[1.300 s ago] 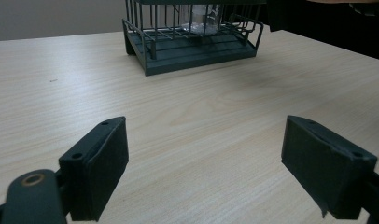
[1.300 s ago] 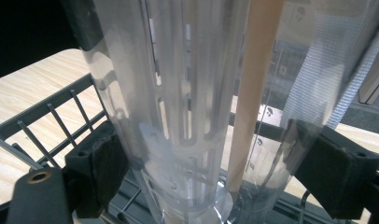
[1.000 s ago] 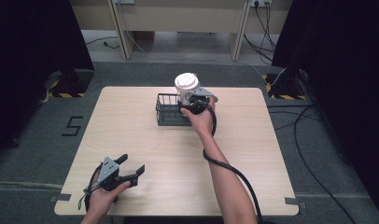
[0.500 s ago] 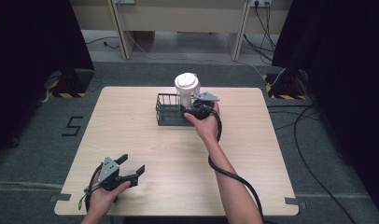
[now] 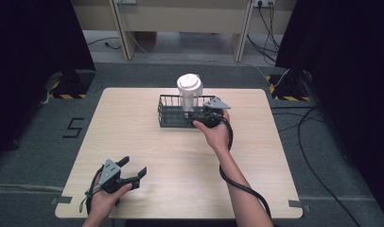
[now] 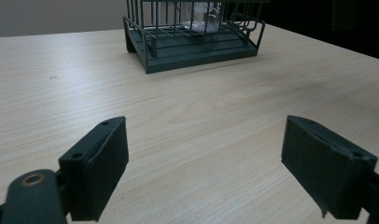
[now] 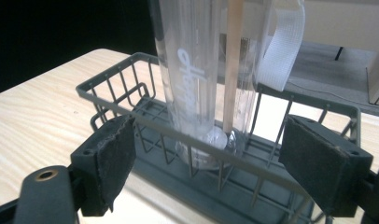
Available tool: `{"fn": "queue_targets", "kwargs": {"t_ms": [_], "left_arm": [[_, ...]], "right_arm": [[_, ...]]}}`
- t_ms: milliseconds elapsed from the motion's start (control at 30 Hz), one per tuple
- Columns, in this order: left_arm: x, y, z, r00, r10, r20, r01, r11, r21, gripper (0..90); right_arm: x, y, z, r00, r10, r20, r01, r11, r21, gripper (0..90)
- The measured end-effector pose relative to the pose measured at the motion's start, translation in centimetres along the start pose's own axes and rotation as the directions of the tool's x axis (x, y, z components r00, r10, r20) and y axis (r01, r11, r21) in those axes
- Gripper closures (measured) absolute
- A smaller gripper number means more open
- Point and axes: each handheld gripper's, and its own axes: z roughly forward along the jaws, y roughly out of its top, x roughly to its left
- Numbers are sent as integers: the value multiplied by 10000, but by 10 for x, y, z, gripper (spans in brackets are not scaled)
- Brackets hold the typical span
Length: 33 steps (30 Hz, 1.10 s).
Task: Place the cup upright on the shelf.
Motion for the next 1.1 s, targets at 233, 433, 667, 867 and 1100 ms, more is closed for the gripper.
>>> {"fn": "queue_targets", "kwargs": {"t_ms": [233, 433, 667, 867, 1100], "left_arm": [[0, 0, 0, 10000, 17, -10, -17, 10000, 26, 145], [0, -1, 0, 10000, 10, -25, -10, 10000, 48, 145], [-1, -1, 1, 10000, -11, -41, 11, 10000, 50, 145], [-1, -1, 1, 10000, -1, -49, 2, 10000, 47, 145], [-1, -1, 1, 10000, 25, -32, -24, 10000, 34, 144]], "right_arm": [[-1, -8, -14, 9999, -111, -38, 111, 9999, 1, 211], [-4, -16, -27, 9998, -172, -58, 172, 9998, 53, 226], [-7, -29, -43, 9998, -179, -21, 179, 9998, 115, 235], [-9, -37, -52, 9998, -207, 24, 206, 9997, 164, 237], [-12, -49, -64, 9997, -217, 68, 215, 9995, 241, 239]]}}
